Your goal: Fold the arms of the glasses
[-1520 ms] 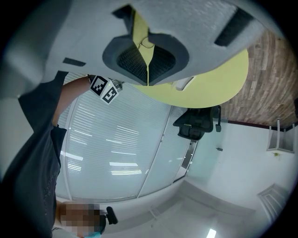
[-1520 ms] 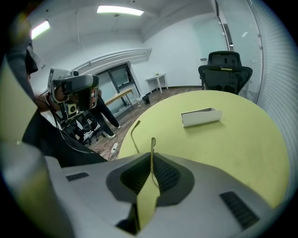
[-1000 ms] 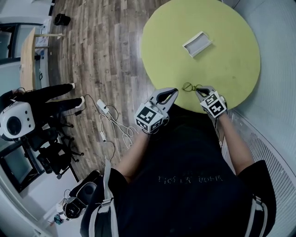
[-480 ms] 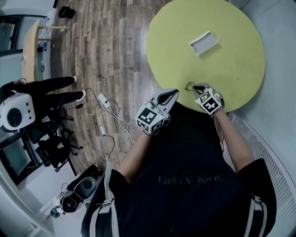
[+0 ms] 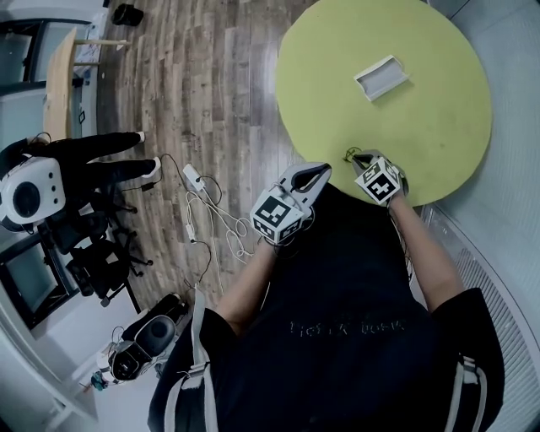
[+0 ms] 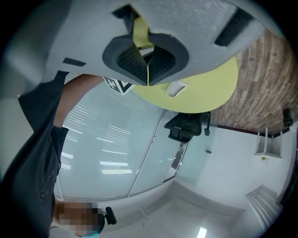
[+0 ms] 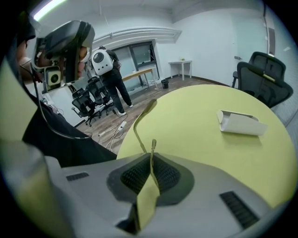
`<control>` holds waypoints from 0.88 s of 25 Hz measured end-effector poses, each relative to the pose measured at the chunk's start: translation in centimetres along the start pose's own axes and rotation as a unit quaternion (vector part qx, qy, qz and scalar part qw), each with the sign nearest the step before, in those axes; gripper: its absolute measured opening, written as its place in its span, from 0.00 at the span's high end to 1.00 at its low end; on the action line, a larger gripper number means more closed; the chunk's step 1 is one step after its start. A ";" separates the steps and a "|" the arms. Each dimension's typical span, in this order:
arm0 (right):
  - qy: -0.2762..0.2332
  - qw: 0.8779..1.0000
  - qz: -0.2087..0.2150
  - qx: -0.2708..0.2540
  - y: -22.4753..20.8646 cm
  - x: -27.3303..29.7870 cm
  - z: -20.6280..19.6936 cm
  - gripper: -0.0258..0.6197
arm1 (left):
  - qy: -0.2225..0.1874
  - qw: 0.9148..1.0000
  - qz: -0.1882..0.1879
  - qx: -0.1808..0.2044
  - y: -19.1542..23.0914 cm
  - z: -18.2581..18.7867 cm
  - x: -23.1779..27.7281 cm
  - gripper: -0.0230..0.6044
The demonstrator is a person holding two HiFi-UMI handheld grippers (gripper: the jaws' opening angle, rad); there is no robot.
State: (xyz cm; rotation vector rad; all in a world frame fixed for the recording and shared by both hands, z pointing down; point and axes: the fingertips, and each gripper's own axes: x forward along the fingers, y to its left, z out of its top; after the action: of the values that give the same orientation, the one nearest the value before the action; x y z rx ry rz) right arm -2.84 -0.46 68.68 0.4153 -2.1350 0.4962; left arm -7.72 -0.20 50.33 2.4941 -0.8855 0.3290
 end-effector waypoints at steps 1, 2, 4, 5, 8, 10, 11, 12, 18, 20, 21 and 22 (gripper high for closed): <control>0.001 1.000 0.000 0.001 0.0 0.4 0.0 0.91 | -0.001 1.000 0.001 0.000 0.2 0.0 -0.1 0.93; 0.002 1.000 0.000 0.001 0.0 0.8 0.0 0.91 | -0.003 1.000 0.003 -0.002 0.3 -0.2 -0.3 0.93; 0.005 1.000 0.002 0.000 0.4 1.6 -0.4 0.91 | -0.002 1.000 0.007 -0.008 0.4 -0.8 -0.6 0.93; 0.007 1.000 0.004 0.000 0.5 1.8 -0.7 0.91 | 0.000 1.000 0.009 -0.010 0.4 -1.1 -0.7 0.93; 0.014 1.000 0.007 0.002 0.3 2.1 -1.4 0.91 | 0.002 1.000 0.011 -0.013 0.2 -1.4 -0.5 0.93; 0.021 1.000 0.009 0.001 0.3 2.1 -1.5 0.91 | 0.000 1.000 0.011 -0.015 0.1 -0.8 -0.8 0.93; 0.025 1.000 0.011 0.001 0.4 2.1 -1.5 0.91 | -0.002 1.000 0.011 -0.016 0.0 -0.5 -1.0 0.93; 0.028 1.000 0.013 0.001 0.4 2.1 -1.5 0.91 | -0.005 1.000 0.011 -0.017 0.0 -0.2 -1.2 0.93; 0.038 0.999 0.016 0.003 0.4 3.5 -1.9 0.91 | -0.007 1.000 0.016 -0.022 0.3 -0.6 -1.8 0.93; 0.039 0.999 0.018 0.005 0.5 4.1 -2.1 0.91 | -0.005 1.000 0.018 -0.024 0.5 -1.2 -2.0 0.93; 0.039 0.999 0.018 0.006 0.5 4.3 -2.2 0.91 | -0.003 0.999 0.018 -0.026 0.4 -1.5 -2.0 0.93; 0.041 0.999 0.018 0.006 0.5 4.3 -2.3 0.91 | -0.002 0.999 0.019 -0.028 0.3 -1.6 -2.0 0.93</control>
State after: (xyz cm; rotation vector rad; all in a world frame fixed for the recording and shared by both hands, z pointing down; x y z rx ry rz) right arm -3.92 0.64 73.38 0.3574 -2.0650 0.5393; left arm -9.54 1.42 51.10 2.4310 -0.9316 0.3074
